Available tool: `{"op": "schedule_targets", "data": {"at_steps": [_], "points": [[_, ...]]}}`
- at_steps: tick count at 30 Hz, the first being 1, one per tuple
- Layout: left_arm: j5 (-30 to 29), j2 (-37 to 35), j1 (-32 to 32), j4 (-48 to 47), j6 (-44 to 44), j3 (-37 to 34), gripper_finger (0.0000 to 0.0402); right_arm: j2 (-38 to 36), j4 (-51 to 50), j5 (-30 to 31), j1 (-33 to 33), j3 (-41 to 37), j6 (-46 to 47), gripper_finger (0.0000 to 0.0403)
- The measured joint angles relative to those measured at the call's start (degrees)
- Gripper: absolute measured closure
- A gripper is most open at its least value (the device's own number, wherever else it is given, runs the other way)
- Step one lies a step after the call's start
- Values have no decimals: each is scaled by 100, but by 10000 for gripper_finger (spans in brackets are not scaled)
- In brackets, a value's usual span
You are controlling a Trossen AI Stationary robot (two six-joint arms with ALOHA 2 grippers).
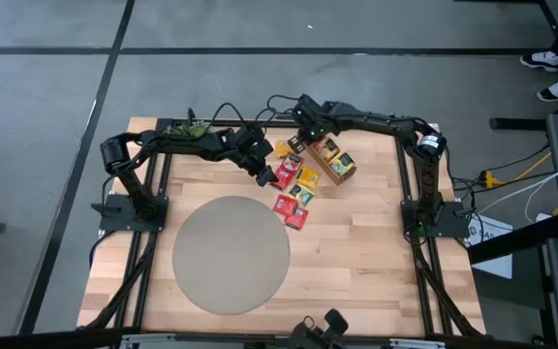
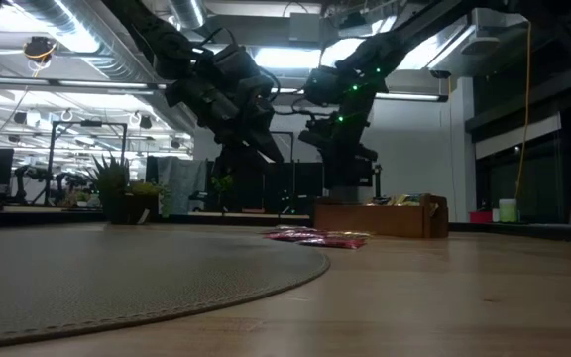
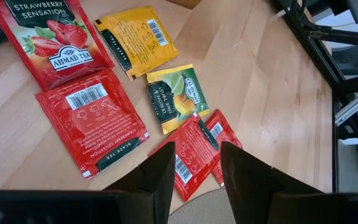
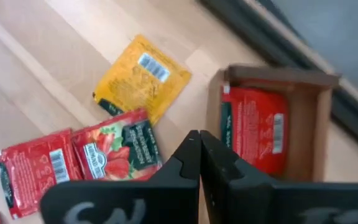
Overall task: Pick & Place Tea
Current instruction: Put the yellow tea bag into the bottom section of the wooden organizer
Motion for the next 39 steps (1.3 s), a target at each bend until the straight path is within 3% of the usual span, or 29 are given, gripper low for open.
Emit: {"op": "schedule_targets", "data": {"at_steps": [12, 39], "points": [[0, 0, 0, 0, 39, 0, 277, 7, 468, -315, -57, -576, 134, 399], [-4, 0, 0, 2, 128, 0, 277, -20, 185, 382, -367, -541, -563, 399]]}}
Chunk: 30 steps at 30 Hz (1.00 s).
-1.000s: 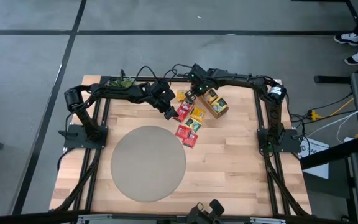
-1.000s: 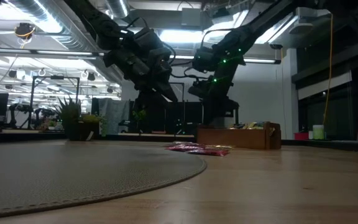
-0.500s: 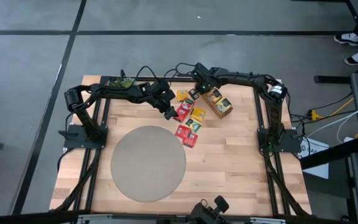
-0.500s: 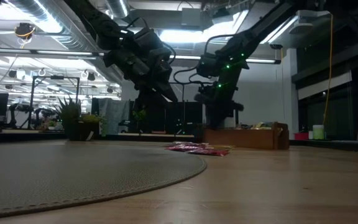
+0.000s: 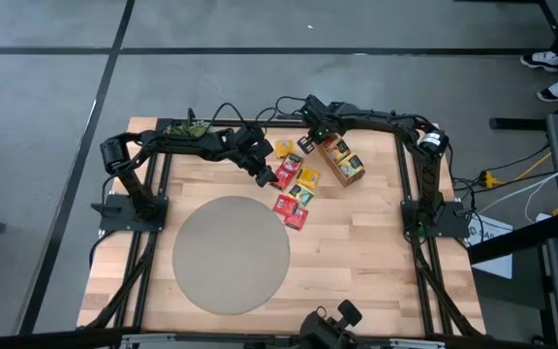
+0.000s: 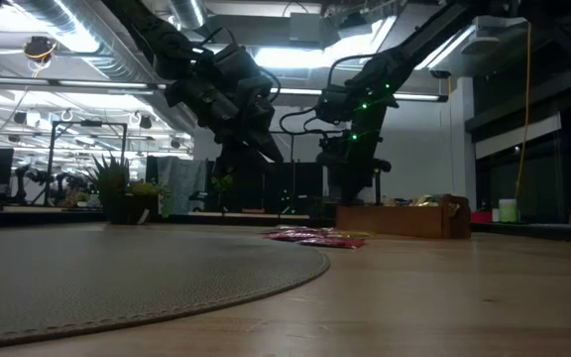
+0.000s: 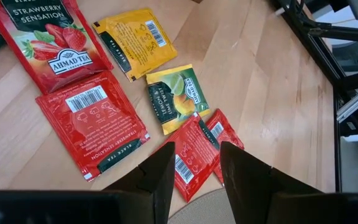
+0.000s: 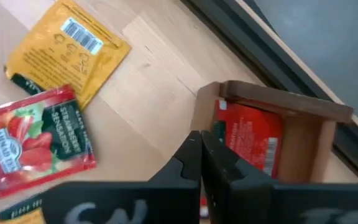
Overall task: Pick & Place Tea
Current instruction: Put the yellow tea bag into the bottom section of the wooden organizer
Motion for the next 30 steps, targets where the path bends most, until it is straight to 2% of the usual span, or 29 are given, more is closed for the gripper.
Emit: {"op": "schedule_targets", "data": {"at_steps": [9, 14, 30], "points": [[-2, 0, 0, 0, 102, 2, 277, -13, -706, 546, -158, 355, -285, 399], [-2, 0, 0, 1, 104, 2, 277, -13, -558, -386, -209, 351, 115, 399], [-7, 0, -2, 2, 102, 2, 277, 159, -596, -611, -155, 351, 131, 399]]}}
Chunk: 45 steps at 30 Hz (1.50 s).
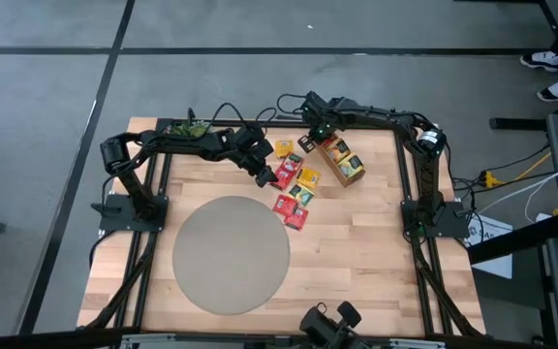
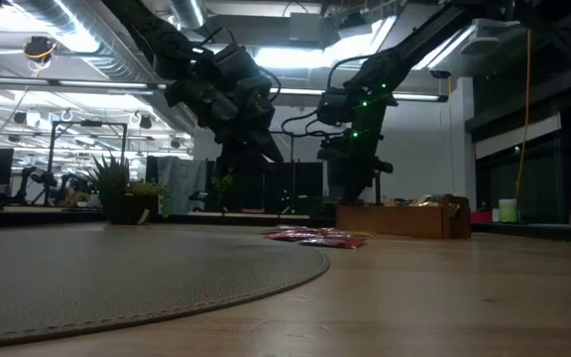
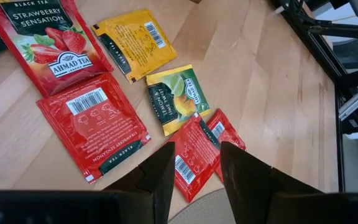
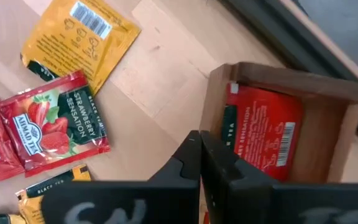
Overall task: Pick & Place Tea
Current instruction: Put the yellow tea bag into the bottom section of the wooden organizer
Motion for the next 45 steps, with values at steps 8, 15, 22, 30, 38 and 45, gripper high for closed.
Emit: {"op": "schedule_targets", "data": {"at_steps": [8, 15, 22, 30, 38, 45], "points": [[-10, 0, 0, 0, 0, 0, 277, 9, -130, 245, -32, -2, -149, 399], [-10, 0, 2, 0, 3, 0, 277, 7, -281, 700, -41, -2, -319, 399], [-12, 0, 2, 1, 4, 0, 277, 7, -418, 1127, -47, 22, -458, 399], [-12, 0, 2, 0, 105, 0, 277, 2, -717, 1731, -86, 515, -893, 399], [-10, 0, 0, -2, 105, 0, 277, 0, -1032, 1754, -395, 503, -935, 399], [-1, 0, 0, -4, 146, 0, 277, 0, -1171, 1732, -509, 404, -925, 399]]}}
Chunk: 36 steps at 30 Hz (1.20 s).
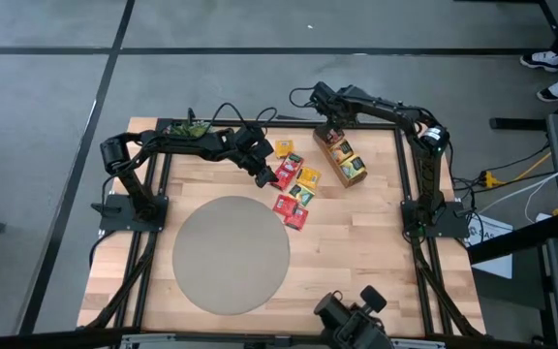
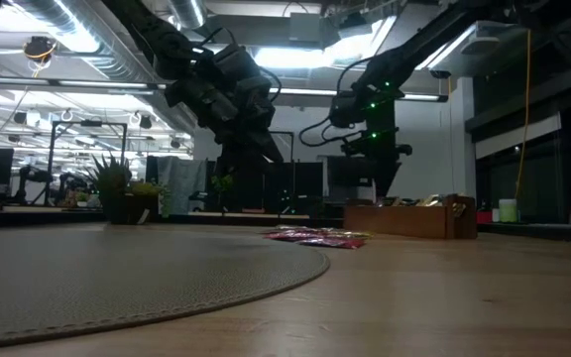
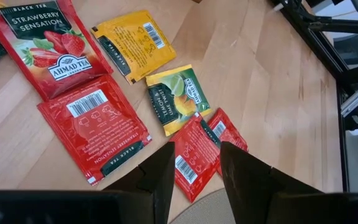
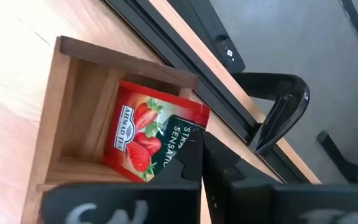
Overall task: Pick & Place Tea
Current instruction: Put the yellow tea bag into the bottom section of the wooden organizer
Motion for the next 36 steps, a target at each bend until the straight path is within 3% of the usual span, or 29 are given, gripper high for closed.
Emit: {"op": "schedule_targets", "data": {"at_steps": [6, 12, 20, 24, 28, 32, 36], "points": [[6, 1, 1, 1, 9, 0, 277, -162, 12, -490, 0, 0, 83, 399], [11, 0, 1, 0, 3, 0, 277, -642, 77, -1762, 61, 0, 348, 399], [-11, 0, -160, 5, 0, 0, 277, -1139, -243, -2175, 976, -194, 527, 399], [-46, 2, -332, 73, 0, 0, 277, -1433, 48, -2773, 1605, -888, 811, 399], [-313, 4, -548, 177, -3, 0, 277, -1959, 941, -2940, 2174, -2021, 1682, 399], [-741, 23, -769, 341, -6, -2, 277, -2614, 2362, -2851, 2703, -3024, 3136, 399], [-900, 92, -941, 635, -8, -6, 277, -2861, 3442, -2298, 3174, -3738, 4348, 399]]}}
